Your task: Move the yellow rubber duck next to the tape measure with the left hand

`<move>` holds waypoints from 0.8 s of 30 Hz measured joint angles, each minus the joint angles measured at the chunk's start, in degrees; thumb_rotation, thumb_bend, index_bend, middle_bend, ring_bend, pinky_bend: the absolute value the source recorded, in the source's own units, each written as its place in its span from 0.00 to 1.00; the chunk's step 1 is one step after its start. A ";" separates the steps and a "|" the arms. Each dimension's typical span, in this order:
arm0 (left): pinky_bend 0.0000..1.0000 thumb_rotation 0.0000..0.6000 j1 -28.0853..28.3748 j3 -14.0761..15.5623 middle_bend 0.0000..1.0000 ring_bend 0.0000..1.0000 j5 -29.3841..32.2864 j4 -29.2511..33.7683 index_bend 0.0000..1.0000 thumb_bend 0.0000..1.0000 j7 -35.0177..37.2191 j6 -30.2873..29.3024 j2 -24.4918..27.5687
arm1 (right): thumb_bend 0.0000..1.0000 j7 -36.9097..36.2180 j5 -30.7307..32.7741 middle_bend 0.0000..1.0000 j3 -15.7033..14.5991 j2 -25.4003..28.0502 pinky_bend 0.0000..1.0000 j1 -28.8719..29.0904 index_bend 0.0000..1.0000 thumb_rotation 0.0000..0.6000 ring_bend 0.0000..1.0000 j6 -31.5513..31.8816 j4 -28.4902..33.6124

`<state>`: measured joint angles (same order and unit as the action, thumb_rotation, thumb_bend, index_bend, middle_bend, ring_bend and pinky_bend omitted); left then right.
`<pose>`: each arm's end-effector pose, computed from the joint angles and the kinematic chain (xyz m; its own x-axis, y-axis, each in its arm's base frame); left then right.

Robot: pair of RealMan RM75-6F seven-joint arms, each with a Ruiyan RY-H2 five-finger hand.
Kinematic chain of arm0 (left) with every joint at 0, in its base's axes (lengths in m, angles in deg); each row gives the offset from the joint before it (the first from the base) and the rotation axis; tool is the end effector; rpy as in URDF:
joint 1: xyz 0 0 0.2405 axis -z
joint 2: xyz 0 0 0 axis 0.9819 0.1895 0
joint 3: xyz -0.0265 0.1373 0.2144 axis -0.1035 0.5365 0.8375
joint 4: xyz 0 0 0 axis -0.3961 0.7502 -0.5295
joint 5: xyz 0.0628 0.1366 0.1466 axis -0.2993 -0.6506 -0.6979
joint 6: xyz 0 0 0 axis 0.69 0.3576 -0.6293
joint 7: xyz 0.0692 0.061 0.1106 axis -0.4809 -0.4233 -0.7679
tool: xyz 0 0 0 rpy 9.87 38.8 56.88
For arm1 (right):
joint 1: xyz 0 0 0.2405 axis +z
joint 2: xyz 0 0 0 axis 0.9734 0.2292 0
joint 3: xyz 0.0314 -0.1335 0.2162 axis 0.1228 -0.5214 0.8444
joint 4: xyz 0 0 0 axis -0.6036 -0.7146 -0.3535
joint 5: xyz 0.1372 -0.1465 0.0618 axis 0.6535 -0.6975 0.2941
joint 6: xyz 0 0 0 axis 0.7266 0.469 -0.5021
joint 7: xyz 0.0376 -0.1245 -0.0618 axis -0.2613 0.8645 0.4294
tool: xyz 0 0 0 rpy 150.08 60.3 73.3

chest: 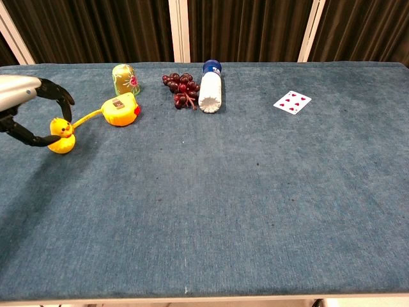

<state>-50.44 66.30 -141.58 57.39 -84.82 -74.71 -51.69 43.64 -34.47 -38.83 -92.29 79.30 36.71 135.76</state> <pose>-0.2339 0.3089 0.0140 0.4723 0.2518 0.8447 0.8771 -0.2294 -0.4221 -0.3270 -0.1677 0.1883 0.4131 0.0020 0.9107 -0.9107 -0.0010 0.4131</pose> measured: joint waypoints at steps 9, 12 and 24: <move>0.01 1.00 0.57 0.42 0.17 0.08 2.48 -2.29 0.50 0.39 -0.15 -0.06 -1.70 | 0.20 -0.24 0.05 0.08 0.00 -0.14 0.11 0.05 0.00 1.00 0.00 -0.25 -0.37; 0.01 1.00 0.79 0.57 0.17 0.07 3.31 -2.80 0.49 0.39 -0.51 0.11 -1.88 | 0.20 -0.36 0.23 0.08 0.01 -0.14 0.11 -0.04 0.00 1.00 0.00 -0.24 -0.46; 0.01 1.00 1.07 1.43 0.16 0.07 4.73 -4.01 0.36 0.39 -0.31 0.08 -2.23 | 0.20 -0.25 0.38 0.08 0.10 -0.09 0.11 0.00 0.00 1.00 0.00 -0.46 -0.33</move>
<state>-49.37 67.73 -136.85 53.38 -85.13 -74.64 -53.92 43.39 -34.10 -38.72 -92.38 79.30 36.25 135.43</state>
